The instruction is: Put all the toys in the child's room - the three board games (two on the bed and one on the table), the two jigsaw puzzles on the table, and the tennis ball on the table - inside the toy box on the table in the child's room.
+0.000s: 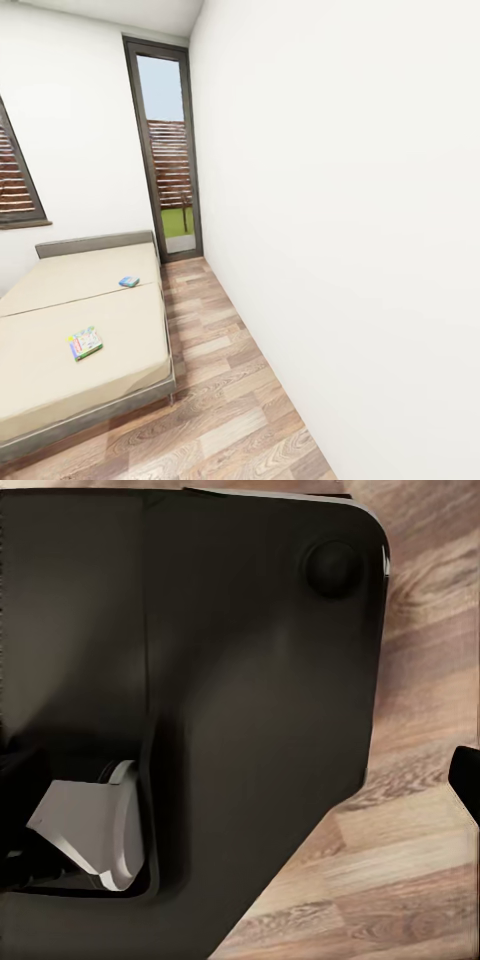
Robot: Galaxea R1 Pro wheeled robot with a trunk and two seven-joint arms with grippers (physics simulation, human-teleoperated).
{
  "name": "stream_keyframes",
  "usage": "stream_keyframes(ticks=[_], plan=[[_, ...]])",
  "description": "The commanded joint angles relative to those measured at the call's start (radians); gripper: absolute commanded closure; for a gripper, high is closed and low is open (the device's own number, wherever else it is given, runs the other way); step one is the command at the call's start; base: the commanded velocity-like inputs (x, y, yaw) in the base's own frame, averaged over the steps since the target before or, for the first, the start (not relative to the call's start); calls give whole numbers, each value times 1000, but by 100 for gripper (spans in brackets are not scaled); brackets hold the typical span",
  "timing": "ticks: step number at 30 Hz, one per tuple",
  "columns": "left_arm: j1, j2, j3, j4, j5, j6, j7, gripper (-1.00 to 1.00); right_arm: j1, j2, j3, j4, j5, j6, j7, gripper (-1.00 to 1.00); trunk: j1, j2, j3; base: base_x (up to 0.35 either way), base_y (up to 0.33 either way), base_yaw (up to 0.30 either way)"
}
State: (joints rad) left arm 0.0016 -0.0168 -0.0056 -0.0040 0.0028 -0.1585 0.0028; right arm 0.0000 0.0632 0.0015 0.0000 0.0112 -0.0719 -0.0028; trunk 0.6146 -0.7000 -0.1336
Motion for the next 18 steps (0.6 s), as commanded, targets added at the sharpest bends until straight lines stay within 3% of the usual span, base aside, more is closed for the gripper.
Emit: stream_keyframes(ticks=[1,18], plan=[[0,0,-1,0,0,-3,0,-100,0,0,0,0,1,-3,0,-100,0,-1,-1,0,0,279],[0,-8,7,1,10,1,-1,-100,0,0,0,0,2,-3,0,-100,0,-1,-1,0,0,279]])
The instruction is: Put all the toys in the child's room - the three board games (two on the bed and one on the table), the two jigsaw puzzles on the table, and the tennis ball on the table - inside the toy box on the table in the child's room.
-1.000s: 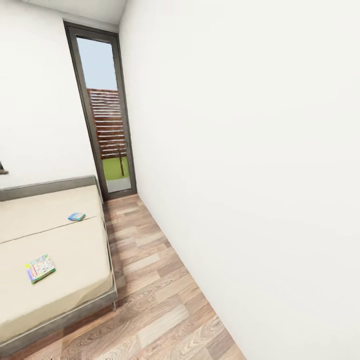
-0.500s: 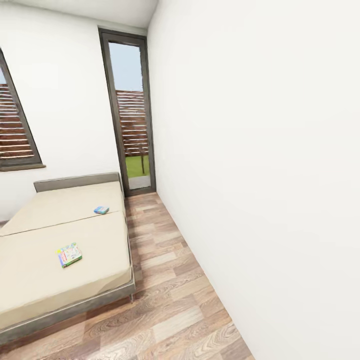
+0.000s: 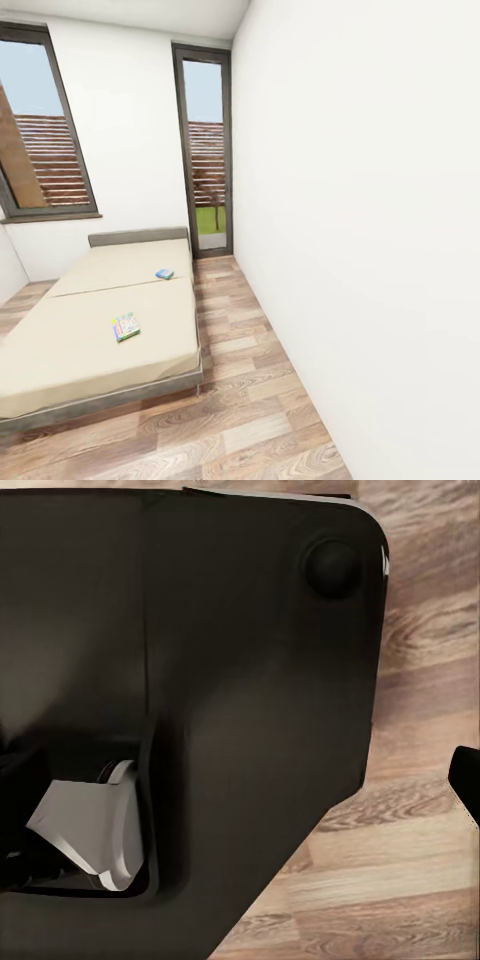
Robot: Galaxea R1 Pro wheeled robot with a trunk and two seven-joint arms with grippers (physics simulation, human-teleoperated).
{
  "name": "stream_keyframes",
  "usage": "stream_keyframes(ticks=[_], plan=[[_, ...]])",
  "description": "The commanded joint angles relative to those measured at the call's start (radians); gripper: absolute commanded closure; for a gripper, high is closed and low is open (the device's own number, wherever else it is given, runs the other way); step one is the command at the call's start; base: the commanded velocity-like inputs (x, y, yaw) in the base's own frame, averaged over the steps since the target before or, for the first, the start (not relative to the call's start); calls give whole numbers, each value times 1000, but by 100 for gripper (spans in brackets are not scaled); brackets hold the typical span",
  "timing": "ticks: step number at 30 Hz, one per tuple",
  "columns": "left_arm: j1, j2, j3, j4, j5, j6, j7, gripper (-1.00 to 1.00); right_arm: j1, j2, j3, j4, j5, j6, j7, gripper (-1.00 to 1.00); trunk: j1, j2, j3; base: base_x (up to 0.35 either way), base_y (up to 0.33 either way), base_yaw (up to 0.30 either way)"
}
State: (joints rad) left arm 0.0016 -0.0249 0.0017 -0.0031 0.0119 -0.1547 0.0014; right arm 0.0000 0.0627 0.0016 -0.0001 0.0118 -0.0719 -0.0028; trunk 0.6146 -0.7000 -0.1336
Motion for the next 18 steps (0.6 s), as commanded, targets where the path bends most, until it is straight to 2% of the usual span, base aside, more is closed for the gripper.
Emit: stream_keyframes(ticks=[1,18], plan=[[0,-1,1,0,2,-3,0,-100,0,0,0,0,1,-3,0,-100,0,-1,-1,0,0,276],[0,-2,2,-3,0,-6,0,-100,0,-1,1,0,3,-2,1,-100,0,-1,-4,0,0,247]])
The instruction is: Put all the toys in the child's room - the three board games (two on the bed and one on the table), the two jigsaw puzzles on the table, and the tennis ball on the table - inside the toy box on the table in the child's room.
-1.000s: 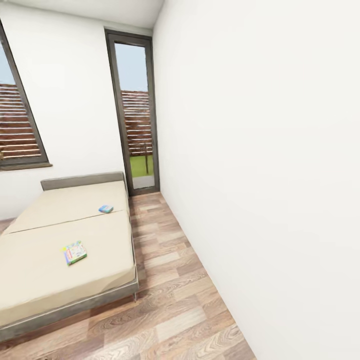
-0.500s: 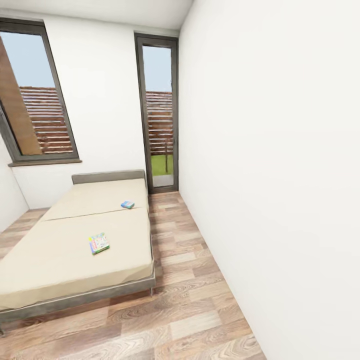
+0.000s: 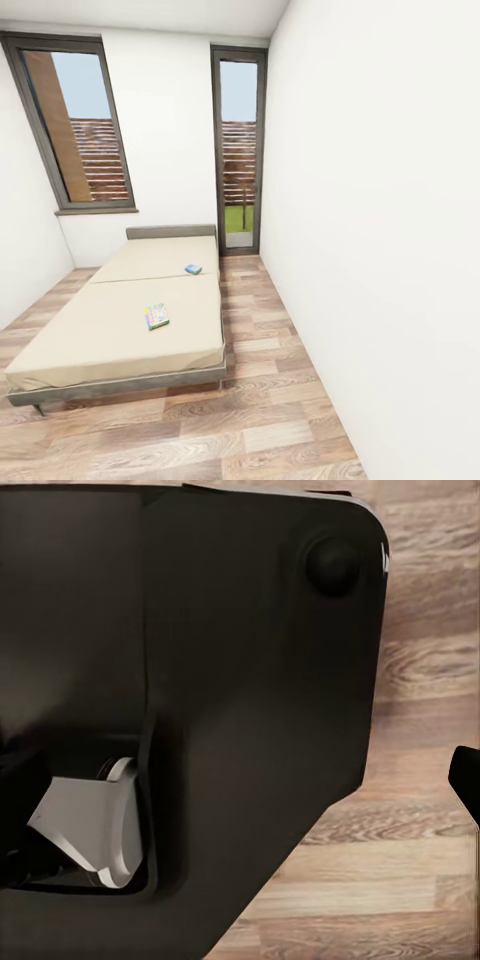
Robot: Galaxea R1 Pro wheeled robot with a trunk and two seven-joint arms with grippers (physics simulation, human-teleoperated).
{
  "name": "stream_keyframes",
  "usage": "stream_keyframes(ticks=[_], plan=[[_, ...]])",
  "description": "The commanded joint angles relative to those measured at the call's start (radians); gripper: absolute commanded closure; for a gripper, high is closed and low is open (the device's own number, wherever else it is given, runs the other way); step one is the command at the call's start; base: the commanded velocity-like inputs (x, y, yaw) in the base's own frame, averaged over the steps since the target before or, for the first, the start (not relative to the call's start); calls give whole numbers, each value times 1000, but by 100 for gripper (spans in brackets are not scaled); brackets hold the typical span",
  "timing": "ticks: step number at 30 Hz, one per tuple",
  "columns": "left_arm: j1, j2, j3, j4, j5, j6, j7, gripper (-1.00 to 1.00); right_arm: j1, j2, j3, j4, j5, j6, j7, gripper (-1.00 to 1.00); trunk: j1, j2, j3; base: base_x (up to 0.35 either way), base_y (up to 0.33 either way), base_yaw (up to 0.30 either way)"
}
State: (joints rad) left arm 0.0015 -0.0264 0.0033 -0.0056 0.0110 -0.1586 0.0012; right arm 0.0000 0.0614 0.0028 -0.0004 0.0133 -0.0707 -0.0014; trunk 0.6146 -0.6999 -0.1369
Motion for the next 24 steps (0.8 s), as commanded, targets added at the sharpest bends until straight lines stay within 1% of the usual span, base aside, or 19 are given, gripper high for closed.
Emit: stream_keyframes(ticks=[1,24], plan=[[0,0,0,-1,2,-2,0,-100,0,0,0,0,2,-3,0,-100,0,-1,-2,0,0,230],[0,0,1,-29,3,-3,1,-100,0,-5,0,0,1,-3,0,-100,0,-1,-12,0,0,229]])
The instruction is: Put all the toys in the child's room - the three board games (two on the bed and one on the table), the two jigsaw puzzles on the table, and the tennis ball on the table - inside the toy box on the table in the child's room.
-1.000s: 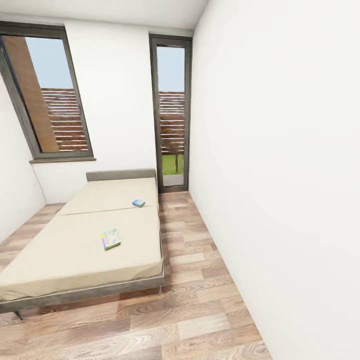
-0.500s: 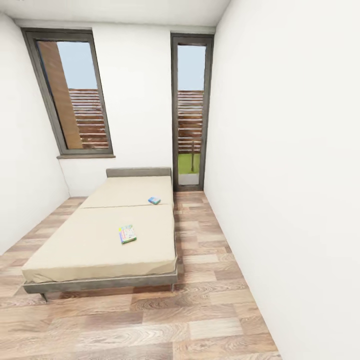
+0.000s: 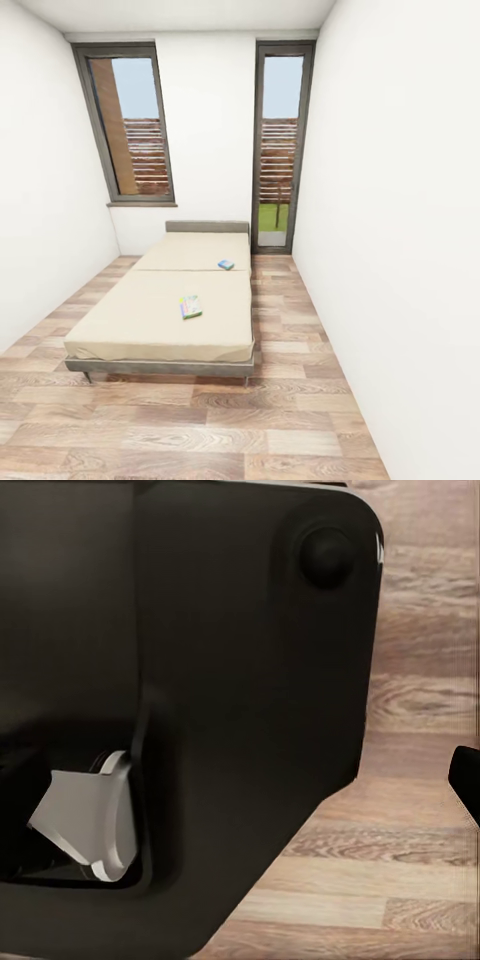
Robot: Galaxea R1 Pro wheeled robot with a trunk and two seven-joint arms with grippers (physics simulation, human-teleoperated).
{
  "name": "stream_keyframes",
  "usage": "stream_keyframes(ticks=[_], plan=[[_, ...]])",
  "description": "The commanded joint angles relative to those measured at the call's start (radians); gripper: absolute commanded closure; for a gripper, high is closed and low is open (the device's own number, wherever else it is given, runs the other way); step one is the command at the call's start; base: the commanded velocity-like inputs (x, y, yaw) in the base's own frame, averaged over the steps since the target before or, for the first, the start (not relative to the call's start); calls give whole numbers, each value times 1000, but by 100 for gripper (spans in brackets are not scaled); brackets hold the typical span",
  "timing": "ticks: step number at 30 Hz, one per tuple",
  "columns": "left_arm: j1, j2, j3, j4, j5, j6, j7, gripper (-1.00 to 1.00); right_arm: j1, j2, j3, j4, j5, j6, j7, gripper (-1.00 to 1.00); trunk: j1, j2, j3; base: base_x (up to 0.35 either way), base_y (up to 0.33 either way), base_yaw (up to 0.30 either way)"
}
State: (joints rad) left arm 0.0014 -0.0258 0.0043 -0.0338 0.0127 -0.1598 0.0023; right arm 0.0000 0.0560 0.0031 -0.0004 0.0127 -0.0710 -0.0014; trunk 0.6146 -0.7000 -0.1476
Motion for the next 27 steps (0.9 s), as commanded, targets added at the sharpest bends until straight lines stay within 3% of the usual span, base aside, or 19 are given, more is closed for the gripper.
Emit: stream_keyframes(ticks=[1,17,23,27], plan=[[0,0,0,-1,1,-2,0,-100,0,-3,-3,0,-2,-4,-1,-100,0,-1,-2,0,0,186],[0,2,-12,-77,-10,-2,-3,-100,0,-12,-12,0,-11,-6,-2,-100,0,-1,-3,7,0,40],[-1,1,-13,-107,-11,1,-2,-100,0,-11,-13,0,-15,-10,-2,-100,0,-1,-3,198,0,1],[-3,1,-13,-185,-11,9,-2,-100,0,-9,-15,-5,-17,-27,-2,-100,0,-1,-3,293,0,0]])
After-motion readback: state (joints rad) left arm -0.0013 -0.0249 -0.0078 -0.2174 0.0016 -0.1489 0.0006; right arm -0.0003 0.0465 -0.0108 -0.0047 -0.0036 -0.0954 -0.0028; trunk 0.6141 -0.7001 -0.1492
